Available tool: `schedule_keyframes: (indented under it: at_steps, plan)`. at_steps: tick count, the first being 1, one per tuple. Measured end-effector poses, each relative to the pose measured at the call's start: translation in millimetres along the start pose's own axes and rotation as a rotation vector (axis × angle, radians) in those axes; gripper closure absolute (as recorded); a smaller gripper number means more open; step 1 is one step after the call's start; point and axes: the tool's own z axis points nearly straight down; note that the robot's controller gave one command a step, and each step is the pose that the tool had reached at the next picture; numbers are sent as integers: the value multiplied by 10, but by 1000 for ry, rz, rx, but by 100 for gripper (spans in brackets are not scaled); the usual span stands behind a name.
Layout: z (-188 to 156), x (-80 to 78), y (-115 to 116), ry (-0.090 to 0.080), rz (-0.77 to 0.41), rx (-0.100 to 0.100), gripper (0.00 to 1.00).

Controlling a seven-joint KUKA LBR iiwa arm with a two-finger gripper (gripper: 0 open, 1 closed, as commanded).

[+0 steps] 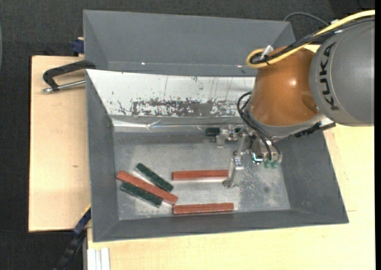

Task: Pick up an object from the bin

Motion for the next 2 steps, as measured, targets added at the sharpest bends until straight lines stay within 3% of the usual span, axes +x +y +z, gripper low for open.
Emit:
schedule_keyframes:
  at_steps: [1, 2]
  plan:
    - [-38, -13, -1, -7, 0, 0, 0]
    - [787, 263, -206, -8, -43, 1, 100]
